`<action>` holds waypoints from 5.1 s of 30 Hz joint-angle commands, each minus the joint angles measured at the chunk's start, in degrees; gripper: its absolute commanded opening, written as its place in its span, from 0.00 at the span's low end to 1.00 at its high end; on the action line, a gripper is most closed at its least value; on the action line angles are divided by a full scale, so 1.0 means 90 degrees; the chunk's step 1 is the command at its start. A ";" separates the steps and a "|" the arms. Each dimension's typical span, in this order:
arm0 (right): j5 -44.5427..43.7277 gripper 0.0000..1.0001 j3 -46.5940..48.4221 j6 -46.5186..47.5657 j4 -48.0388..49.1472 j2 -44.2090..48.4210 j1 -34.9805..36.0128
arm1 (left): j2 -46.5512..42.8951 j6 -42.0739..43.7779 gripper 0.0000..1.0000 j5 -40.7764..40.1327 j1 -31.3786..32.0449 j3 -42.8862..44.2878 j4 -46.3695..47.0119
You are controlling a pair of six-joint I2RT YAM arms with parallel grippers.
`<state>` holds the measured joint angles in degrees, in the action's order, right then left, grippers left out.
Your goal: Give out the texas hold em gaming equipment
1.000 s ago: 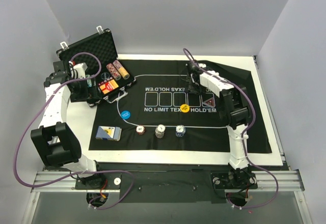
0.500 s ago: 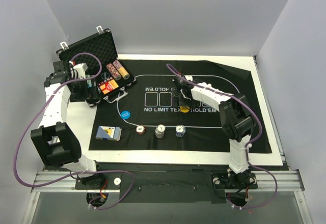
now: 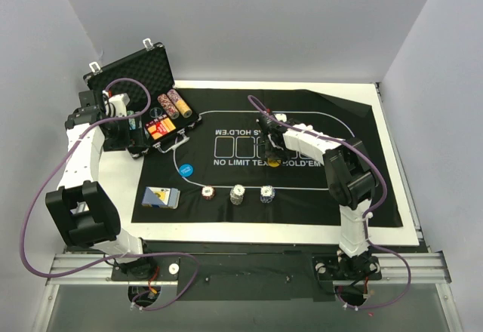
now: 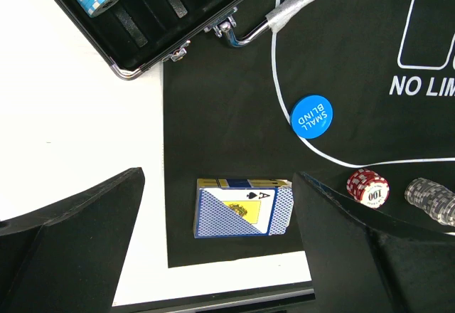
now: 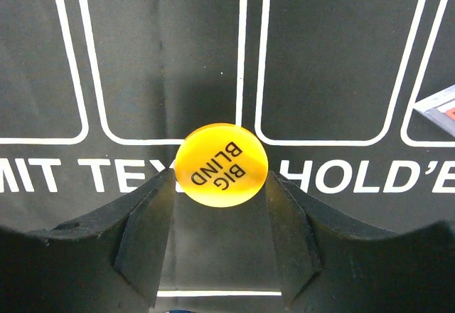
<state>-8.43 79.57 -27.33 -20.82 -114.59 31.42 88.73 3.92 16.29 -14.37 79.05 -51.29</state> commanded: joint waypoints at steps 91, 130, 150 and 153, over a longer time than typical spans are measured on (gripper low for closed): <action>0.2275 0.86 0.4987 -0.4385 0.3503 -0.4153 -0.4135 | 0.1127 0.0316 0.97 -0.0053 -0.0024 0.1383 -0.0444; 0.1884 1.00 0.3439 -0.2219 0.2582 -0.1968 -0.4021 | 0.1343 0.0277 0.97 -0.0004 -0.0015 0.1237 -0.0356; -0.1155 0.77 0.0163 0.0107 -0.0744 0.1081 -0.2153 | 0.0444 0.0628 0.97 -0.0267 0.0054 0.0330 -0.0572; -0.1056 0.77 -0.0022 0.0039 -0.0714 0.1091 -0.2027 | 0.0259 0.0658 0.97 -0.0307 0.0054 0.0202 -0.0512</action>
<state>-16.58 80.55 -27.07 -24.75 -107.42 11.20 95.09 8.27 13.72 -14.02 81.97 -55.99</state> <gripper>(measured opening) 0.770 0.972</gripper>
